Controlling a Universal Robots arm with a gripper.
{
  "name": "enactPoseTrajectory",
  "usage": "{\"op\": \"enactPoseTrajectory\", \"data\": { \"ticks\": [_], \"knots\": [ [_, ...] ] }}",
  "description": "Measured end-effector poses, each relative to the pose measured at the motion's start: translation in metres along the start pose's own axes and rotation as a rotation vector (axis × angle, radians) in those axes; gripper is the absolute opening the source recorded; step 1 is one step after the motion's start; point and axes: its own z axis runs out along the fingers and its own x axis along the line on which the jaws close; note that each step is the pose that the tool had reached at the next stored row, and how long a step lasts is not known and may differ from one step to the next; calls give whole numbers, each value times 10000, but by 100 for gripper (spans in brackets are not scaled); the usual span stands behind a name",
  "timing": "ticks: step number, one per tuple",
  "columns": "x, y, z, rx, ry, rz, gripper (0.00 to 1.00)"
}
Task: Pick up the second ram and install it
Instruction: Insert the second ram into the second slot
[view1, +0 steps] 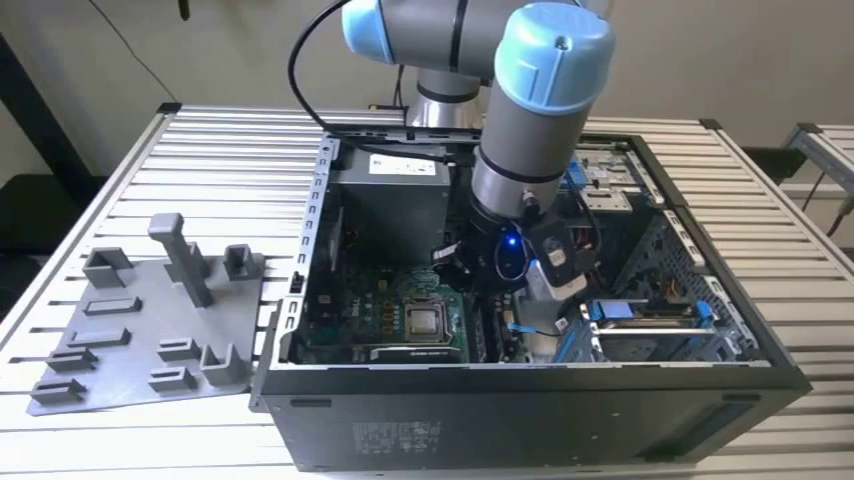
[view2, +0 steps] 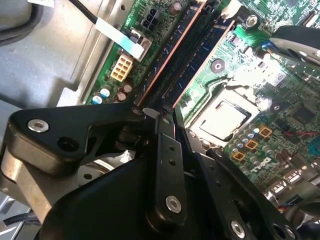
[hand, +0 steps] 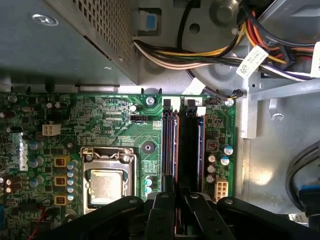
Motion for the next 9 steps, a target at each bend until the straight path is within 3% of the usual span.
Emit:
{"op": "enactPoseTrajectory", "data": {
  "ticks": [9],
  "knots": [
    [-4,0,25,0,0,-1,14]
  ]
}}
